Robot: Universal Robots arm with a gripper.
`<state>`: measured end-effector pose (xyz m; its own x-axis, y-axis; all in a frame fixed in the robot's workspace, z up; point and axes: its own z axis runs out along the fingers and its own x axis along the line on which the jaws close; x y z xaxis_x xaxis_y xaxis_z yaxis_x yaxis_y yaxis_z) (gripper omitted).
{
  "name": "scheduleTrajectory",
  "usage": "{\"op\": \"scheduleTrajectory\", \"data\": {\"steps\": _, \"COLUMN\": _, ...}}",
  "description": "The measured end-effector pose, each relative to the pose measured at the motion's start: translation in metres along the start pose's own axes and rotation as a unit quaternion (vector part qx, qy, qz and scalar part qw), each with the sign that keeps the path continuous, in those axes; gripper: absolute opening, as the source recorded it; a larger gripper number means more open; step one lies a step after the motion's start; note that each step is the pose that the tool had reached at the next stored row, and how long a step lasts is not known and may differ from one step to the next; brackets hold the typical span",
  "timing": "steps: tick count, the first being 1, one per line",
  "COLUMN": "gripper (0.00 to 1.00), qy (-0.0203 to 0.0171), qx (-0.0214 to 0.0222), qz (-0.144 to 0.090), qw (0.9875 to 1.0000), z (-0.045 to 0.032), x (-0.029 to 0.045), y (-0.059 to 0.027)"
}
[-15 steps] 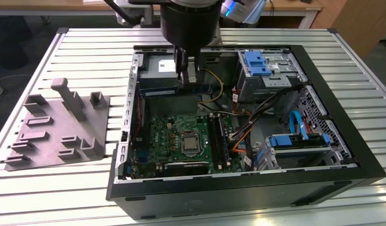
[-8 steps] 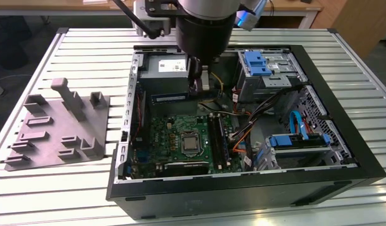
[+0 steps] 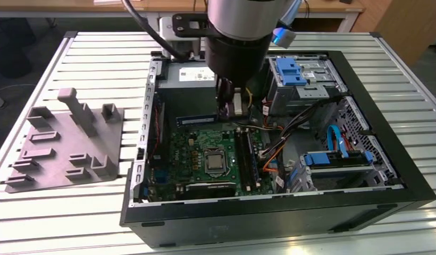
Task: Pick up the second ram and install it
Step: 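Pick up the second ram and move it above second insertion slot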
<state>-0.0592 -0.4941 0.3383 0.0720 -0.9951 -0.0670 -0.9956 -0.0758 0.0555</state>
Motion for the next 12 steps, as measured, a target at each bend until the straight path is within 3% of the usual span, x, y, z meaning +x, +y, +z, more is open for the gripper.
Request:
{"op": "scheduleTrajectory", "data": {"steps": 6, "gripper": 0.14, "qy": 0.0000, "qx": 0.0000, "qz": 0.001, "qw": 1.0000, "z": 0.0100, "x": 0.0018, "y": -0.0121}}
{"op": "scheduleTrajectory", "data": {"steps": 12, "gripper": 0.14, "qy": -0.0007, "qx": 0.0009, "qz": 0.013, "qw": 0.9999, "z": 0.0208, "x": 0.0034, "y": -0.0144}}
